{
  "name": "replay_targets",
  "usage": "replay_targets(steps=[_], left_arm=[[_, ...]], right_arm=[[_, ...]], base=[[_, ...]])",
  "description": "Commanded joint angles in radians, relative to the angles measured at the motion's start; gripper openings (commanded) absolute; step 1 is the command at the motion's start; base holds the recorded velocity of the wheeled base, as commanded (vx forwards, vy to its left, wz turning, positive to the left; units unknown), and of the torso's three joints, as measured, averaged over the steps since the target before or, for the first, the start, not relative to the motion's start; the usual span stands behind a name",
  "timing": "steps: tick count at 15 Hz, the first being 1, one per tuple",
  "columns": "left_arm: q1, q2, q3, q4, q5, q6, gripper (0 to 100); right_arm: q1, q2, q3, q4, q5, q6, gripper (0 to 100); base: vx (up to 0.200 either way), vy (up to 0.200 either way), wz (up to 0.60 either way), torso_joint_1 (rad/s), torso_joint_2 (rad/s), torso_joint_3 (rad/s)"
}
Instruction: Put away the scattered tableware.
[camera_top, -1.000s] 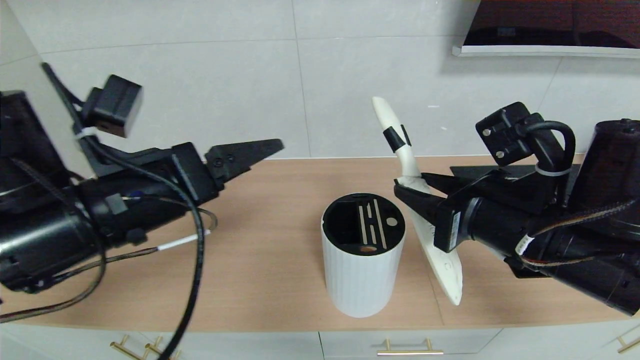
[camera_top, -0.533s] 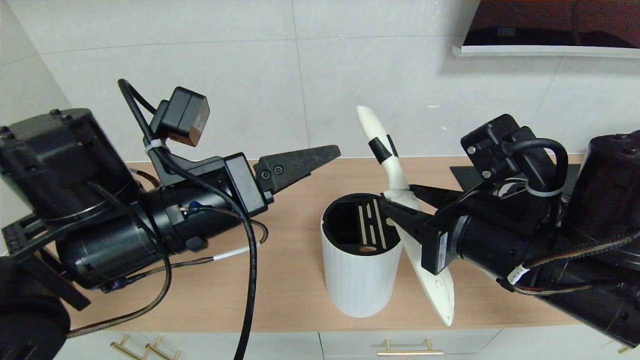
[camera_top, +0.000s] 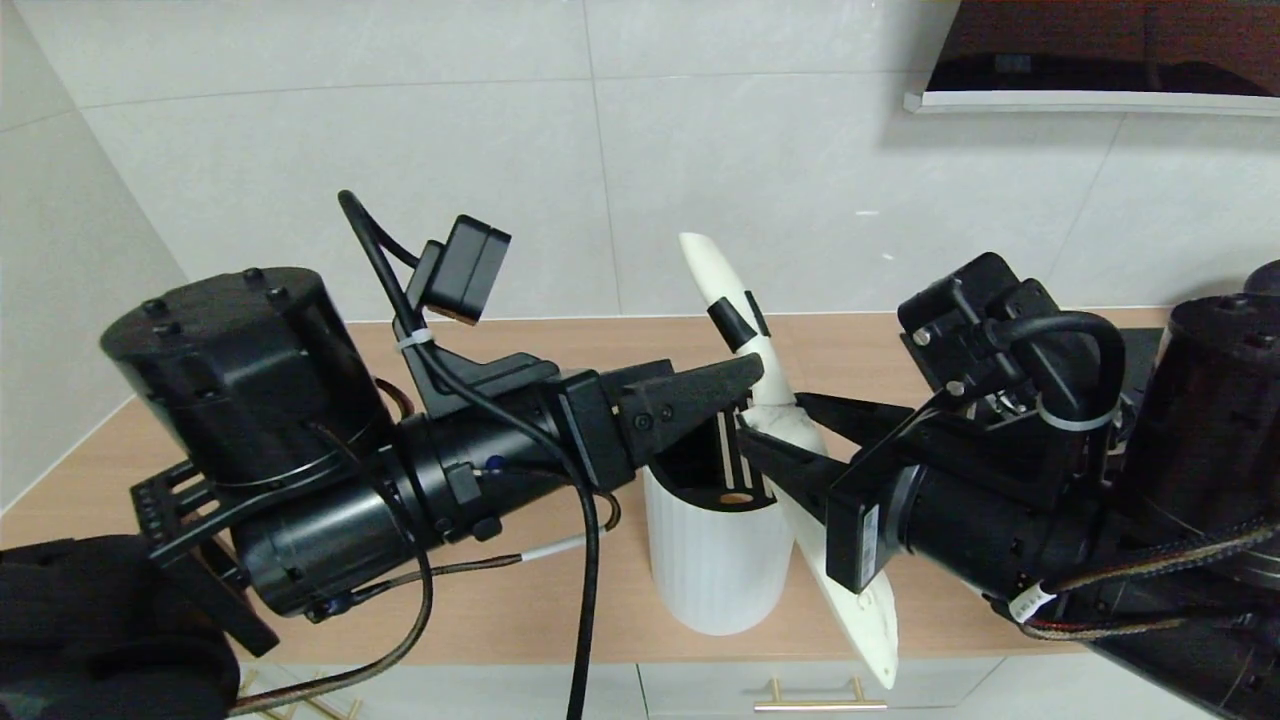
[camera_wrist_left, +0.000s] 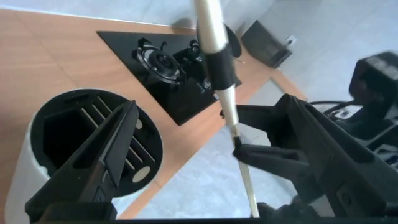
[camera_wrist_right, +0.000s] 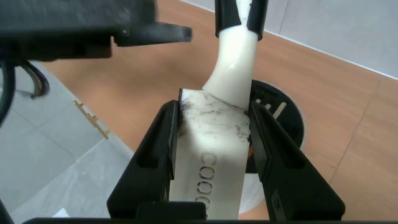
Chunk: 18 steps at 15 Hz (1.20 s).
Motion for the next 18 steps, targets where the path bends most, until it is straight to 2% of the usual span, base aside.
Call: replay_targets(steps=[1,2,3,5,7,8,17,18], left_arm=[[-0.045,0.002,0.003,0.000,0.040,0.034,100],[-0.072,0.007,-0.001,0.000,0.066,0.050,100],[-0.087,0.016,-0.003,-0.002,0.080,0.053,100],[-0.090,0.033,-0.005,-0.031,0.083,0.052,100],[-0.081,0.080,-0.006,-0.128,0.098,0.046,100],[-0.075,0.080,-0.006,-0.140,0.101,0.044,100],[-0.073,0.070,-0.012,-0.141,0.107,0.044,100],[-0.073,0.070,-0.012,-0.141,0.106,0.044,0]], right_arm=[[0.019,0.003,0.004,0.000,0.001,0.000,0],[0.030,0.006,0.007,0.000,0.001,0.000,0],[0.039,0.014,0.009,0.000,-0.001,0.000,0],[0.043,0.020,0.009,0.000,-0.004,0.000,0],[0.047,0.023,0.015,0.000,-0.004,0.000,0],[0.054,0.026,0.016,-0.002,-0.004,0.000,0],[0.054,0.020,0.021,-0.005,-0.010,0.000,0],[0.054,0.020,0.021,-0.005,-0.013,0.000,0]], base=[[0.000,0.000,0.00,0.000,0.00,0.000],[0.000,0.000,0.00,0.000,0.00,0.000],[0.000,0.000,0.00,0.000,0.00,0.000],[0.000,0.000,0.00,0.000,0.00,0.000],[0.000,0.000,0.00,0.000,0.00,0.000],[0.000,0.000,0.00,0.000,0.00,0.000],[0.000,0.000,0.00,0.000,0.00,0.000],[0.000,0.000,0.00,0.000,0.00,0.000]])
